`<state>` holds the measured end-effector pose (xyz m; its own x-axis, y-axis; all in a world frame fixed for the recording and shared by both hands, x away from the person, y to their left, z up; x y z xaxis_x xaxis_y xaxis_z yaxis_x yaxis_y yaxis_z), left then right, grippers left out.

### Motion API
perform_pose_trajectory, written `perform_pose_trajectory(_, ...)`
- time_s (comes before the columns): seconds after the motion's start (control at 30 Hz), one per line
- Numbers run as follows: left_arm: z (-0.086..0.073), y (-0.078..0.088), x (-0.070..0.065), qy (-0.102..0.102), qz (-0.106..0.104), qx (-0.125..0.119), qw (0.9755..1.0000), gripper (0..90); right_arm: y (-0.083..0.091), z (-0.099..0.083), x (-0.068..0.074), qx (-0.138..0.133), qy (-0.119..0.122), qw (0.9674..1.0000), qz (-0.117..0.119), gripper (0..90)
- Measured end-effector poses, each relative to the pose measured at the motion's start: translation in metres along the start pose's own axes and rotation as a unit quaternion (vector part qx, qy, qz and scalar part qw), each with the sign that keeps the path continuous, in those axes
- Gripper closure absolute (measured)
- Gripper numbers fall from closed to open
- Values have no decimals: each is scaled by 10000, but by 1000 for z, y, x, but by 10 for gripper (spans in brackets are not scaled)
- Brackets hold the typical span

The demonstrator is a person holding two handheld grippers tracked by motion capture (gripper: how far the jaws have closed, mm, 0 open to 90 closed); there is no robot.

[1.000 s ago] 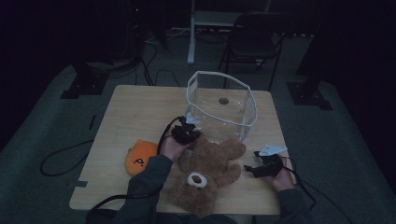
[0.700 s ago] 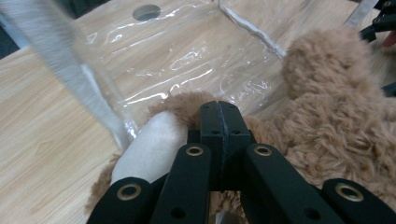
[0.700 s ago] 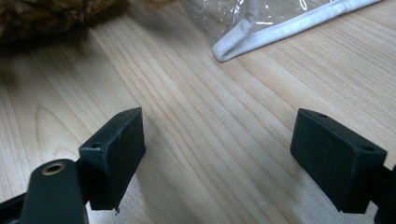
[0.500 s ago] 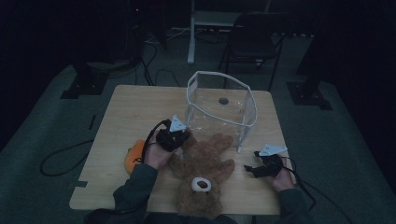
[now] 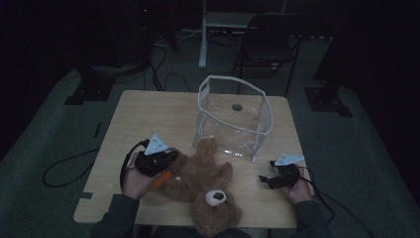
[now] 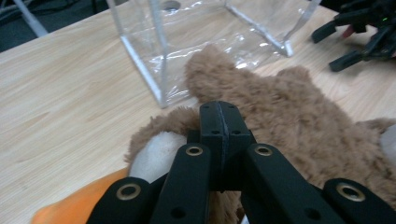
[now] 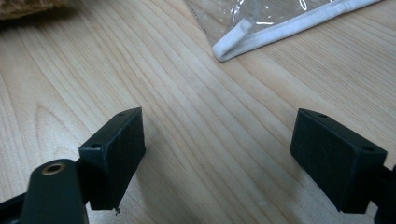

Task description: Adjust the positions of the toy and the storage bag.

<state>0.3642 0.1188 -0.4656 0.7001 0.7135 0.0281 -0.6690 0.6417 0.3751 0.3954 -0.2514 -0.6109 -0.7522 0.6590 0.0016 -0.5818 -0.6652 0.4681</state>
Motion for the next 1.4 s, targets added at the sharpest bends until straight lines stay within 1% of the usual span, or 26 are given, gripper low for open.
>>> perform_pose_trajectory(0.1, -2, 8, 8, 67, 95, -59, 9999, 743, 0, 0, 0, 0, -2, 10000, -6, 171)
perform_pose_trajectory(0.23, -8, 20, 19, 76, 426, -39, 9991, 559, 0, 0, 0, 1, 0, 10000, -7, 171)
perform_pose_trajectory(0.33, -17, 26, 28, 177, 610, 2, 9980, 436, 0, 0, 0, 2, 2, 10000, -7, 172)
perform_pose_trajectory(0.4, -26, 28, 32, 274, 657, 43, 9975, 358, 0, 0, 0, 2, 2, 10000, -7, 171)
perform_pose_trajectory(0.43, -26, 28, 32, 274, 657, 43, 9975, 331, 0, 0, 0, 2, 2, 10000, -7, 171)
perform_pose_trajectory(0.47, -35, 29, 33, 394, 625, 132, 9972, 331, 0, 0, 0, 1, 2, 10000, -7, 171)
perform_pose_trajectory(0.5, -39, 29, 33, 471, 580, 183, 9970, 283, 0, 0, 0, 1, 2, 10000, -7, 171)
perform_pose_trajectory(0.53, -43, 29, 32, 552, 506, 214, 9970, 275, 0, 0, 0, 1, 3, 10000, -6, 172)
perform_pose_trajectory(0.6, -51, 28, 33, 639, 564, 329, 9958, 197, 0, 0, 0, 0, 2, 10000, -7, 171)
perform_pose_trajectory(0.63, -51, 28, 33, 639, 564, 329, 9958, 186, 0, 0, 0, 0, 2, 10000, -7, 171)
perform_pose_trajectory(0.67, -60, 27, 34, 661, 700, 408, 9945, 186, 0, 0, 0, -3, 8, 10000, -5, 171)
perform_pose_trajectory(0.7, -65, 27, 35, 612, 745, 490, 9941, 133, 0, 0, 0, 4, -5, 10000, -8, 171)
perform_pose_trajectory(0.73, -68, 27, 35, 601, 778, 529, 9938, 112, 0, 0, 0, 8, -1, 10000, -7, 171)
perform_pose_trajectory(0.77, -72, 26, 37, 613, 879, 583, 9925, 93, 0, 0, 0, 9, -3, 10000, -6, 171)
perform_pose_trajectory(0.83, -78, 23, 39, 596, 951, 644, 9916, 82, 0, 0, 0, 9, -3, 10000, -6, 171)
perform_pose_trajectory(0.87, -80, 20, 39, 611, 923, 676, 9916, 32, 0, 0, 0, 10, -4, 10000, -6, 171)
perform_pose_trajectory(0.9, -84, 16, 40, 578, 924, 746, 9912, 13, 0, 0, 0, 9, -4, 10000, -7, 171)
perform_pose_trajectory(0.93, -85, 14, 40, 580, 937, 757, 9910, 13, 0, 0, 0, 8, -2, 10000, -7, 171)
perform_pose_trajectory(1.0, -90, 8, 39, 517, 833, 822, 9918, 18, 0, 0, 0, 1, 3, 10000, -6, 171)
perform_pose_trajectory(1.03, -91, 6, 41, 514, 913, 848, 9909, 50, 0, 0, 0, 1, 3, 10000, -6, 171)
perform_pose_trajectory(1.07, -91, 6, 43, 521, 947, 852, 9905, 102, 0, 0, 0, 0, 2, 10000, -6, 171)
perform_pose_trajectory(1.1, -89, 6, 44, 505, 948, 793, 9910, 170, 0, 0, 0, 1, 3, 10000, -6, 171)
perform_pose_trajectory(1.17, -87, 8, 47, 498, 960, 735, 9914, 360, 0, 0, 0, 2, 2, 10000, -6, 171)
perform_pose_trajectory(1.27, -82, 12, 52, 444, 1010, 631, 9919, 505, 0, 0, 0, 3, 0, 10000, -6, 171)
perform_pose_trajectory(1.33, -77, 15, 59, 493, 1003, 568, 9921, 531, 0, 0, 0, -3, 8, 10000, -4, 171)
perform_pose_trajectory(1.4, -71, 16, 69, 514, 1181, 506, 9904, 533, 0, 0, 0, 2, 2, 10000, -6, 171)
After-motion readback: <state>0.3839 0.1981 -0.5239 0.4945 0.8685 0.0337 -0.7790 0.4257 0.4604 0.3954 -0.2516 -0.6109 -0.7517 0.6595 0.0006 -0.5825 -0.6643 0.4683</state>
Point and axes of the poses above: each handheld gripper's, and its own axes: y roughly backward along the jaws, z roughly out of its top, x roughly to its left, the point moved 9 cm from there along -y, roughly forward along the jaws, and after that the axes turned 15 degrees about -x, right-handed, at the moved point
